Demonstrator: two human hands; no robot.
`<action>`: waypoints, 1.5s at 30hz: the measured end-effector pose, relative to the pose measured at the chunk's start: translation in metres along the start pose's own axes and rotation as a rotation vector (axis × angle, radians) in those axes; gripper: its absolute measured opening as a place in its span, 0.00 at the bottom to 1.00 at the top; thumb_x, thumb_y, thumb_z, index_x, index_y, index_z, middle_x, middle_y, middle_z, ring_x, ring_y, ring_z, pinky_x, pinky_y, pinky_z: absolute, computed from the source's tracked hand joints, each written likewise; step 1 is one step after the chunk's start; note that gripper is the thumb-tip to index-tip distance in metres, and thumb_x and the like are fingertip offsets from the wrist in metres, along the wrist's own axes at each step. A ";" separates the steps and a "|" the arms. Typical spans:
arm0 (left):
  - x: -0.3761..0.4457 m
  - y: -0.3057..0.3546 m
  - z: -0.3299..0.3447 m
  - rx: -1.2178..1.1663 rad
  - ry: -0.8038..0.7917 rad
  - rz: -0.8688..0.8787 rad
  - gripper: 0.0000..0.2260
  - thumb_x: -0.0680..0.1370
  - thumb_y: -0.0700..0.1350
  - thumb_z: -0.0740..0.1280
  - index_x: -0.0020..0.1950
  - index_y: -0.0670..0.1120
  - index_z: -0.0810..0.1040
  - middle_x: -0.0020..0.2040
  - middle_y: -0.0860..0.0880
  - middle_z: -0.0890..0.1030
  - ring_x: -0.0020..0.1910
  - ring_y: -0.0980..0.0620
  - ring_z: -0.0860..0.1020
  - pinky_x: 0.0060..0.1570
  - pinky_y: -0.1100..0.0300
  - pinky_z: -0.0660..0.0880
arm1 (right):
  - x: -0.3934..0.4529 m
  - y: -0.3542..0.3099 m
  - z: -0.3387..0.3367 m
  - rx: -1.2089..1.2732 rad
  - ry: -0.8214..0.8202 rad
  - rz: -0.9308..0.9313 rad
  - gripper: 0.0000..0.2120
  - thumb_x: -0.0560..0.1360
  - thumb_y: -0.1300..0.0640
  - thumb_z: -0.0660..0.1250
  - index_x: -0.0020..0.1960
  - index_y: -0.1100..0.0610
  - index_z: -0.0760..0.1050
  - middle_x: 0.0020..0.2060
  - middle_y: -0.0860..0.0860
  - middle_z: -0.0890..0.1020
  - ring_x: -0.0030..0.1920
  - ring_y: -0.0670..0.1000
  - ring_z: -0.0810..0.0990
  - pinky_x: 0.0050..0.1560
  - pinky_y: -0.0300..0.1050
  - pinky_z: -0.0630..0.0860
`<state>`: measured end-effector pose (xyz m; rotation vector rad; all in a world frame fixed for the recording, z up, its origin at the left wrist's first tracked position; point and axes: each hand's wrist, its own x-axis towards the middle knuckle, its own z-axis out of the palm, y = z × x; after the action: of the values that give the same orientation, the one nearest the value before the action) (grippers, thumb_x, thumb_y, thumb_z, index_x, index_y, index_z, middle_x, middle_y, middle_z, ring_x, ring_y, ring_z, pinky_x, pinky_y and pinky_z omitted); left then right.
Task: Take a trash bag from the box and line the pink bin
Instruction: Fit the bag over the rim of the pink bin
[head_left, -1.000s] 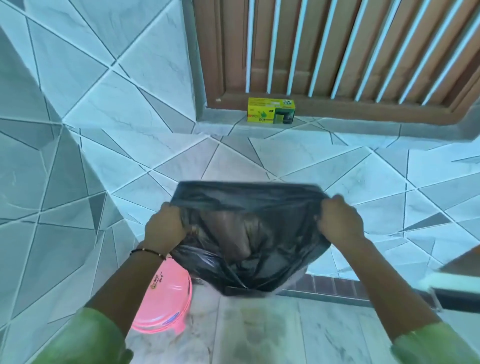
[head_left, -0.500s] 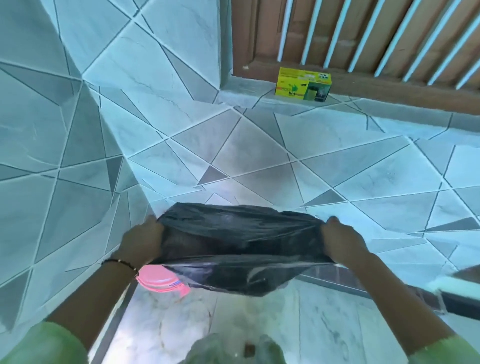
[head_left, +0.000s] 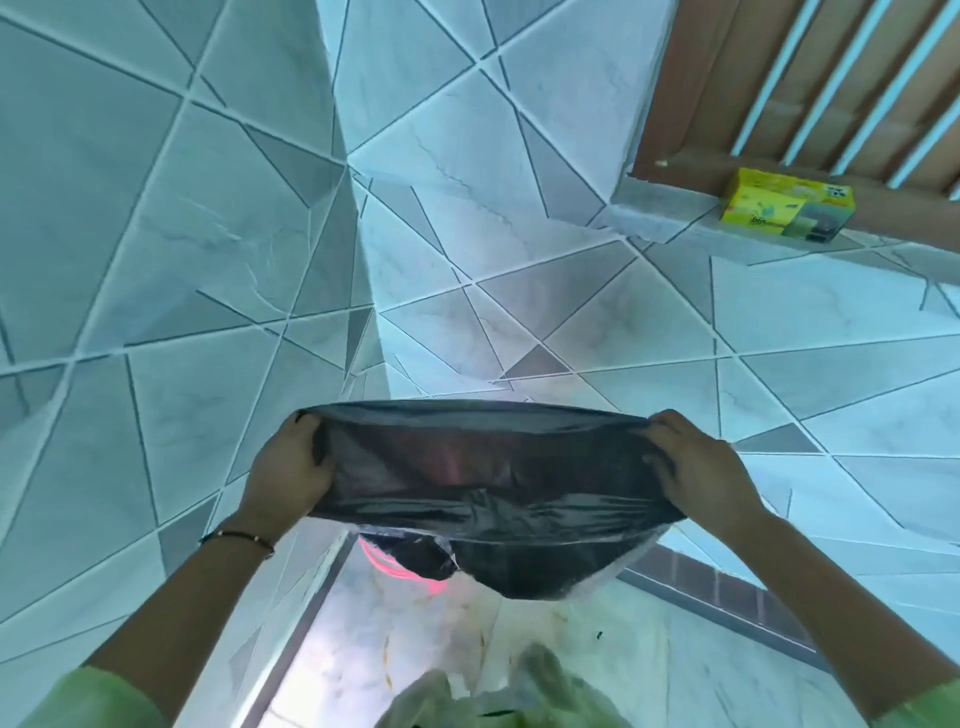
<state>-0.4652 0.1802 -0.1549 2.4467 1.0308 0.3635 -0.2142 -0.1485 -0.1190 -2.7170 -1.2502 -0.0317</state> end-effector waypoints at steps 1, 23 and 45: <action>-0.002 -0.005 -0.002 0.056 -0.031 0.003 0.22 0.69 0.38 0.68 0.63 0.41 0.71 0.59 0.38 0.76 0.52 0.34 0.77 0.49 0.46 0.74 | 0.004 -0.006 0.001 -0.028 -0.035 0.009 0.15 0.72 0.60 0.65 0.59 0.54 0.74 0.56 0.53 0.76 0.33 0.63 0.79 0.35 0.51 0.79; -0.013 -0.076 -0.015 0.474 -0.268 -0.090 0.34 0.73 0.46 0.65 0.73 0.42 0.49 0.63 0.36 0.70 0.48 0.38 0.81 0.44 0.48 0.76 | 0.056 -0.073 0.020 -0.075 -0.191 0.119 0.20 0.71 0.68 0.61 0.56 0.49 0.79 0.54 0.50 0.78 0.47 0.59 0.81 0.49 0.49 0.78; -0.008 -0.086 0.010 0.510 -0.323 -0.108 0.43 0.72 0.46 0.66 0.75 0.51 0.38 0.54 0.41 0.73 0.46 0.41 0.80 0.42 0.50 0.76 | 0.072 -0.069 0.066 -0.237 -0.514 0.035 0.36 0.72 0.62 0.66 0.75 0.48 0.52 0.77 0.54 0.50 0.50 0.57 0.81 0.49 0.46 0.80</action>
<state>-0.5187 0.2239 -0.2072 2.7391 1.2120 -0.3675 -0.2218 -0.0405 -0.1700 -3.0687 -1.3907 0.5938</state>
